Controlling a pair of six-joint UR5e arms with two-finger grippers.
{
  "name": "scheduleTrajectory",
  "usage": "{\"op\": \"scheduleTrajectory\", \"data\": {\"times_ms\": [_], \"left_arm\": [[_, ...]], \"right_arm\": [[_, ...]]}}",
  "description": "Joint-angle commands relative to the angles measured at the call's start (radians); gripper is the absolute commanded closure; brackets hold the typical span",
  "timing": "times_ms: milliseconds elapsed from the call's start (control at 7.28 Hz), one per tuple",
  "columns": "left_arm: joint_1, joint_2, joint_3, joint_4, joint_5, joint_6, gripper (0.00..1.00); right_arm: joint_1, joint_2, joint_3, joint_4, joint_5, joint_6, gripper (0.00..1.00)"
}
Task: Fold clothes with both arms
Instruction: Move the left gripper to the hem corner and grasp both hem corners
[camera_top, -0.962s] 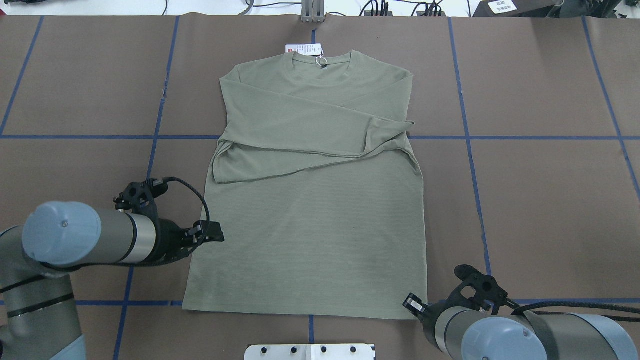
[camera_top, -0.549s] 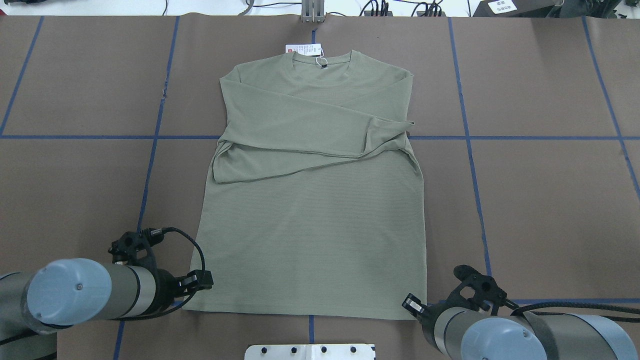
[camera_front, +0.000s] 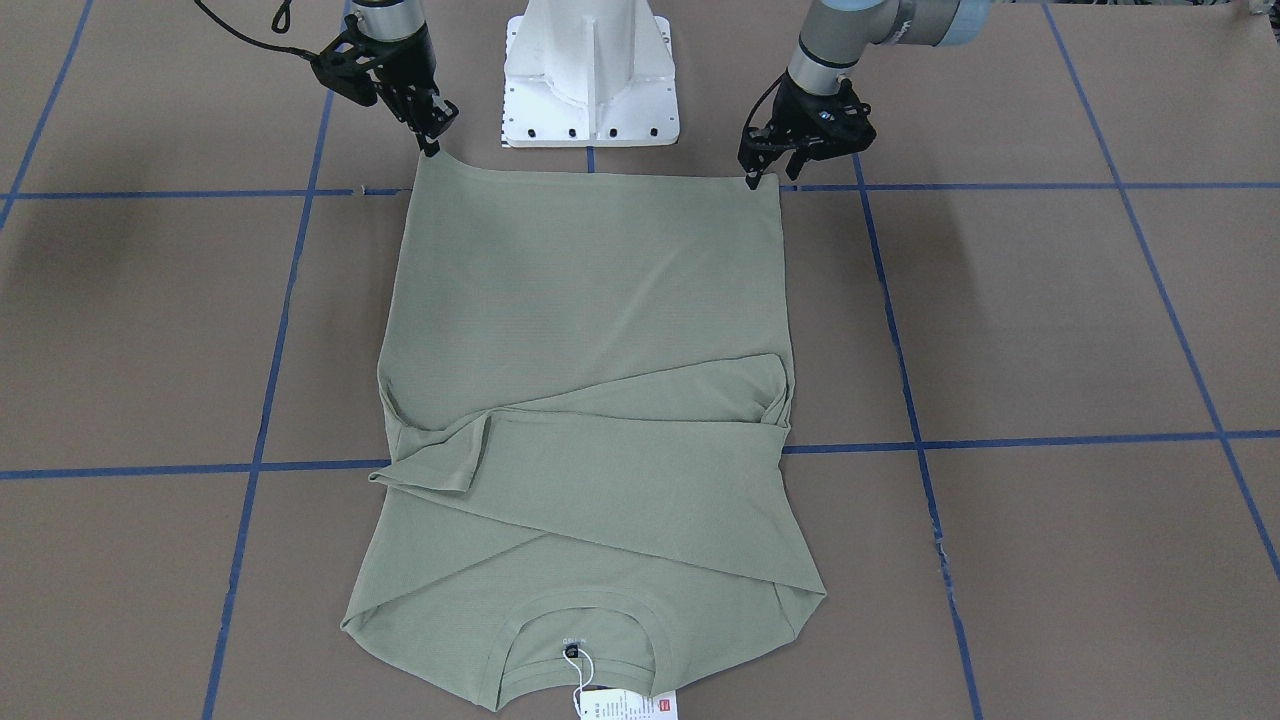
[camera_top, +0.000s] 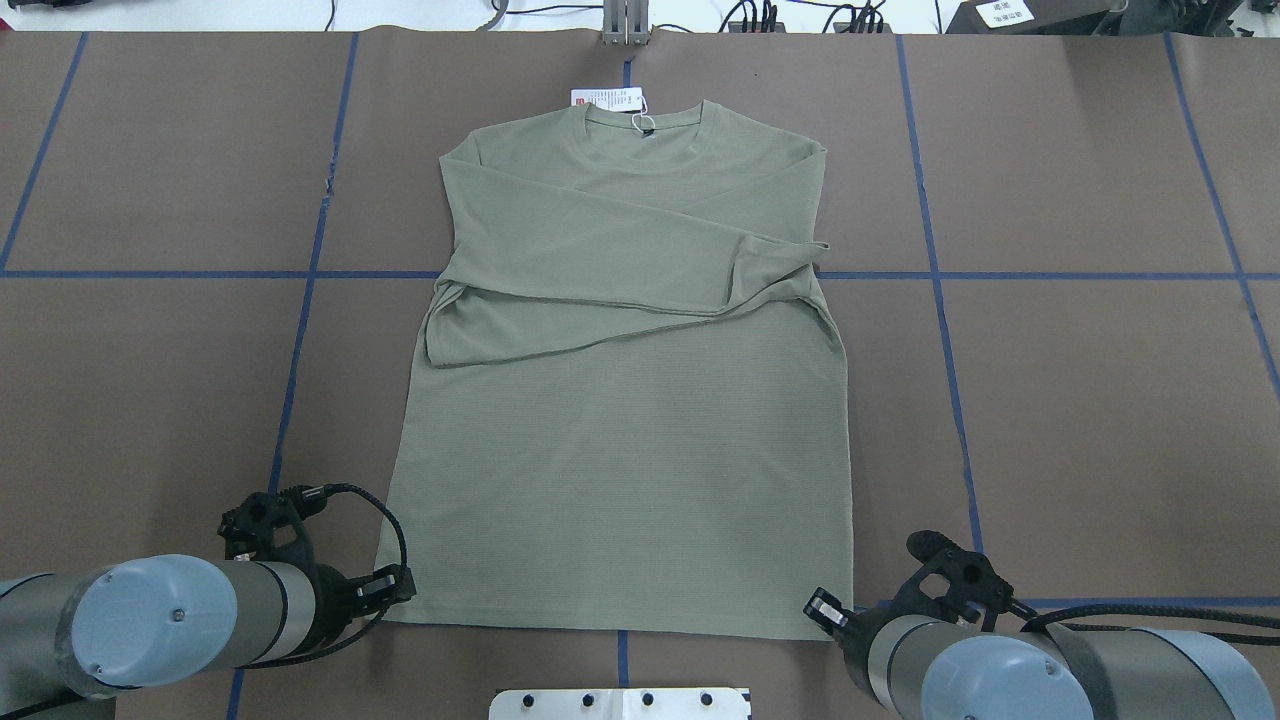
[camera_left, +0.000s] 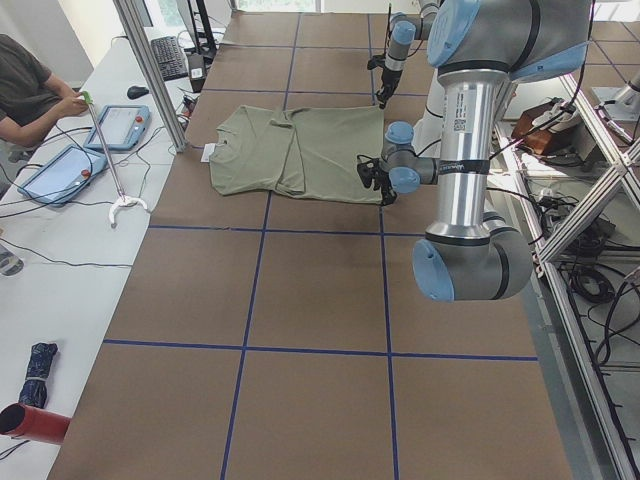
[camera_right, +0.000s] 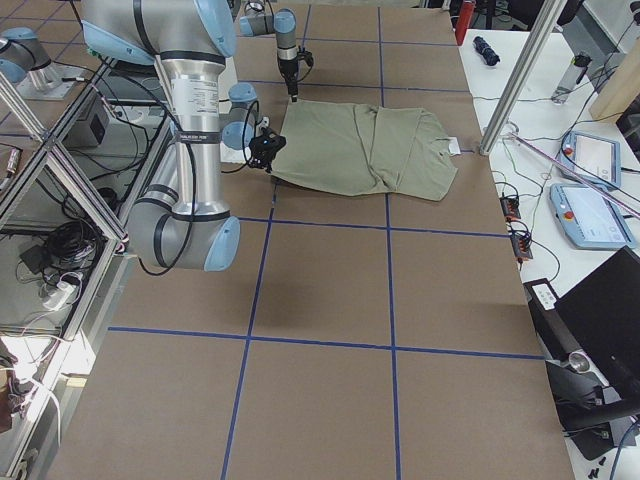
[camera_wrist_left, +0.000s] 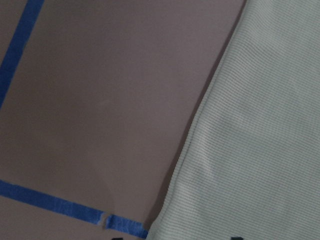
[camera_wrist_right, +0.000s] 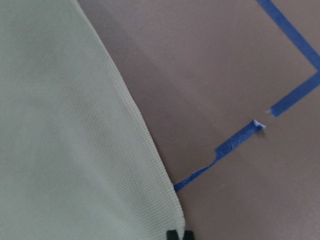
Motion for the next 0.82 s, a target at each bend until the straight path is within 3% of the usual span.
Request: {"op": "scheduleTrajectory", "data": {"times_ms": [0,137,412,687], "left_arm": [[0.001,0.001,0.014,0.0,0.001,0.001,0.35],[0.001,-0.002,0.015,0.0,0.001,0.001,0.4],[0.004,-0.002,0.015,0.0,-0.002,0.002,1.0],[0.004,-0.004,0.009,0.0,-0.005,0.002,1.0]], "right_arm": [[-0.001,-0.001,0.0,0.0,0.0,0.0,1.0],[-0.001,0.0,0.0,0.0,0.0,0.0,1.0],[-0.001,0.0,0.002,0.0,0.0,0.0,1.0],[-0.001,0.0,0.003,0.0,0.0,0.0,1.0]]}}
